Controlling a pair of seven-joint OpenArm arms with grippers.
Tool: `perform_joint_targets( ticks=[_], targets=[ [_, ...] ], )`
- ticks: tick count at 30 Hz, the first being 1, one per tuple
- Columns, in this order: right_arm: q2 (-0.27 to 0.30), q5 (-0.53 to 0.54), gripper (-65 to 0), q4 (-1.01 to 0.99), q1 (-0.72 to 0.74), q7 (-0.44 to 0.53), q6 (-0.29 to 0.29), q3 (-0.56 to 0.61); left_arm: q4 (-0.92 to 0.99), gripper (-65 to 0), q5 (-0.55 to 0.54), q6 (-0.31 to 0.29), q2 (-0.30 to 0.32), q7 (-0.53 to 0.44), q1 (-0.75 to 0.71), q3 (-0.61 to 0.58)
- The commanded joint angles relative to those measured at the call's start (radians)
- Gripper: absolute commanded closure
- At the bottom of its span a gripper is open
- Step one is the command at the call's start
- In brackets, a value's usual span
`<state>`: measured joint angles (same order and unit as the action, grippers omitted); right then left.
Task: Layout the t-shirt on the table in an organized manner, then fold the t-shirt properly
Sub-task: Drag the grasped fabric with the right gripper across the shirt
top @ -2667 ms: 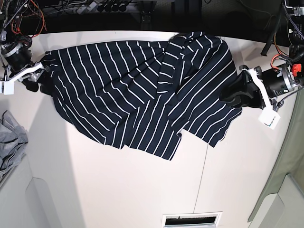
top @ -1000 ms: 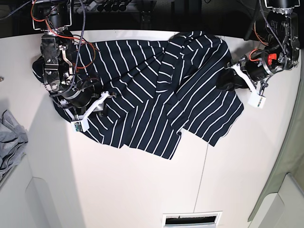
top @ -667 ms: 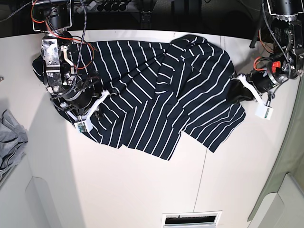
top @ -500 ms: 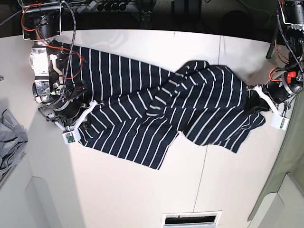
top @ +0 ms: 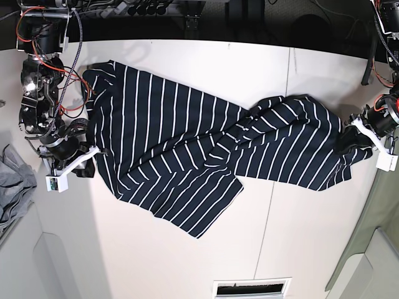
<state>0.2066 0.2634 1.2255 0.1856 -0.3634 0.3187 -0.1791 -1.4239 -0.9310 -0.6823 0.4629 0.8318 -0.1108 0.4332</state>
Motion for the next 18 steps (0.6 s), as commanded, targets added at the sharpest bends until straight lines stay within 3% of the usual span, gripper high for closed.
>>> perform_joint_targets(
  ticks=[1, 3, 8, 15, 18],
  targets=[
    [0.002, 0.037, -20.3, 0.016, 0.01, 0.02, 0.027, -0.003, -0.015, 0.0, -0.023, -0.016, 0.011, -0.018, 0.01, 0.007],
    [-0.014, 0.07, -27.2, 0.016, 0.002, 0.014, 0.089, -0.003, -0.015, 0.0, -0.023, -0.016, -0.001, -0.019, 0.01, 0.006],
    [-0.104, 0.177, -27.8, 0.016, 0.002, -0.037, 0.241, -0.002, -0.015, -12.5, -0.023, -0.016, -0.02, -0.018, 0.009, 0.006],
    [-0.25, 0.195, -28.9, 0.016, -0.004, -0.093, 0.254, 0.048, -0.015, -13.8, -0.022, -0.016, -0.019, -0.019, 0.008, 0.006],
    [-0.28, 0.153, -39.3, 0.016, -0.013, -0.081, 0.253, 0.136, -0.015, -13.8, -0.022, -0.016, -0.019, -0.019, 0.008, 0.006]
  ],
)
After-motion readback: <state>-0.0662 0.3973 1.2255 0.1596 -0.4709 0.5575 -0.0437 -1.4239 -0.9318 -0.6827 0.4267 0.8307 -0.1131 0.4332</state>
